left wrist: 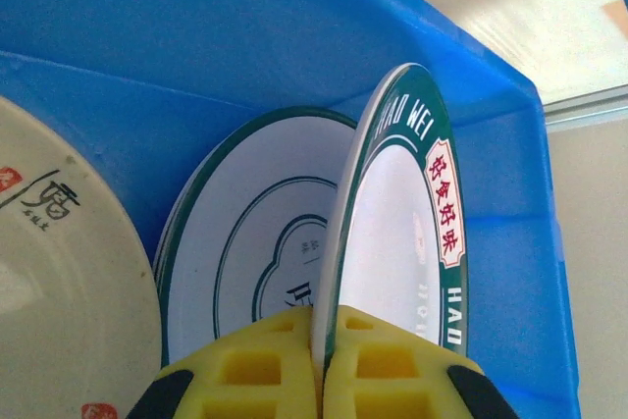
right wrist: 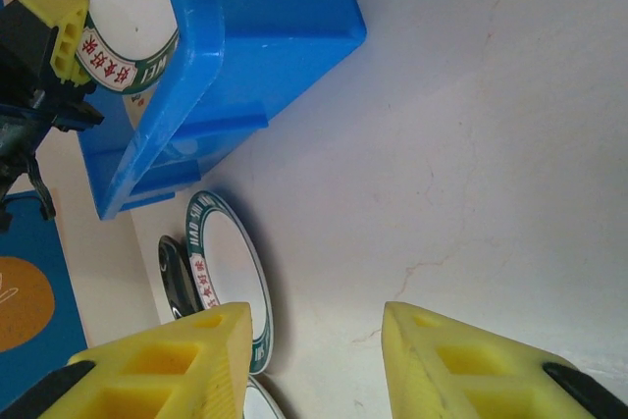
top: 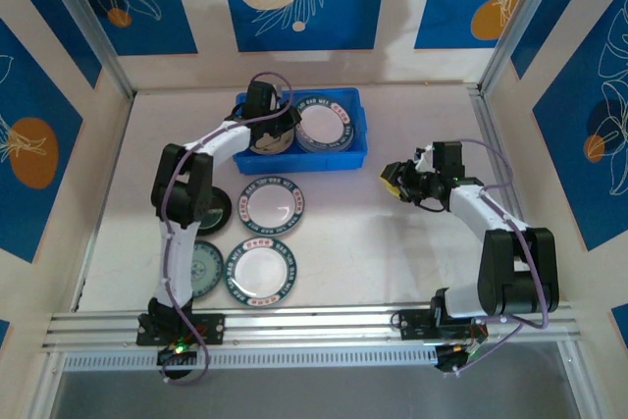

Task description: Place the plates into the plastic bin on the countertop

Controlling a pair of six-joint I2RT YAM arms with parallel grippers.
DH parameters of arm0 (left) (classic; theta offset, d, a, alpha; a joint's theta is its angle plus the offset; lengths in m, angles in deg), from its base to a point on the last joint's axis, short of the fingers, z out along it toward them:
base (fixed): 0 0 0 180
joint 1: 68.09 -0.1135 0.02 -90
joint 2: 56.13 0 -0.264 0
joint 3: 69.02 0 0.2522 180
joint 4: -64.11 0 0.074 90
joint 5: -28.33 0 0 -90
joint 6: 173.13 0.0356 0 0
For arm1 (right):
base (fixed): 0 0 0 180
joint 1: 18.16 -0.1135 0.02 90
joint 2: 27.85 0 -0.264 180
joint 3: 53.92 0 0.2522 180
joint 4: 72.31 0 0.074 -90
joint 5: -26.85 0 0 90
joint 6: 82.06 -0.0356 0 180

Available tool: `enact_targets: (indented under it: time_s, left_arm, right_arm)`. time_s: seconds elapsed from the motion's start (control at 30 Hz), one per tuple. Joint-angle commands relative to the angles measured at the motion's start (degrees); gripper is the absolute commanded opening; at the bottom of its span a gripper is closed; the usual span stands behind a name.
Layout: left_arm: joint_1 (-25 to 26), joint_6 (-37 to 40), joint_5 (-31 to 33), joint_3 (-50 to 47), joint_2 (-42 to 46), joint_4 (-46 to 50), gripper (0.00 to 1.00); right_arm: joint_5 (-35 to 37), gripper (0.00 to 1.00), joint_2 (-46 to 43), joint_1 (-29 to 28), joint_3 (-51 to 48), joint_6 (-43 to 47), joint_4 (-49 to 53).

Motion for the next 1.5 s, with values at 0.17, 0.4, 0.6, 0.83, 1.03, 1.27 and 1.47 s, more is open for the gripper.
enact_targets:
  time_s: [0.17, 0.4, 0.6, 0.83, 1.03, 1.27, 1.47]
  left_arm:
    - [-0.14, -1.23, 0.4, 5.94, -3.42, 0.15, 0.0]
    - [0.3, 1.1, 1.76, 9.87, -5.43, 6.21, 0.01]
    - [0.74, 4.58, 3.71, 13.62, -6.06, 12.18, 0.39]
    - [1.11, 7.09, 5.65, 17.29, -7.0, 17.29, 0.52]
    - [1.6, 7.88, 6.02, 19.85, -9.18, 19.6, 0.53]
    - [2.31, 7.7, 6.24, 22.12, -11.01, 20.15, 0.53]
    - [2.67, 7.66, 6.63, 25.4, -12.68, 21.28, 0.53]
  right_arm:
    - [-0.36, 0.4, 1.13, -1.42, 1.56, -0.17, -0.47]
    - [-0.02, 0.4, 1.35, -1.58, 1.66, 0.49, -0.09]
    - [0.34, 0.4, 1.87, -1.93, 2.01, 1.02, -0.15]
    - [2.12, 0.4, 2.3, -3.68, 3.7, 2.16, 1.58]
    - [3.36, 0.4, 3.33, -4.41, 5.68, 3.7, 3.73]
    - [4.15, 0.4, 4.3, -5.07, 6.84, 4.68, 5.74]
    - [4.4, 0.4, 5.06, -5.51, 7.34, 4.84, 6.57]
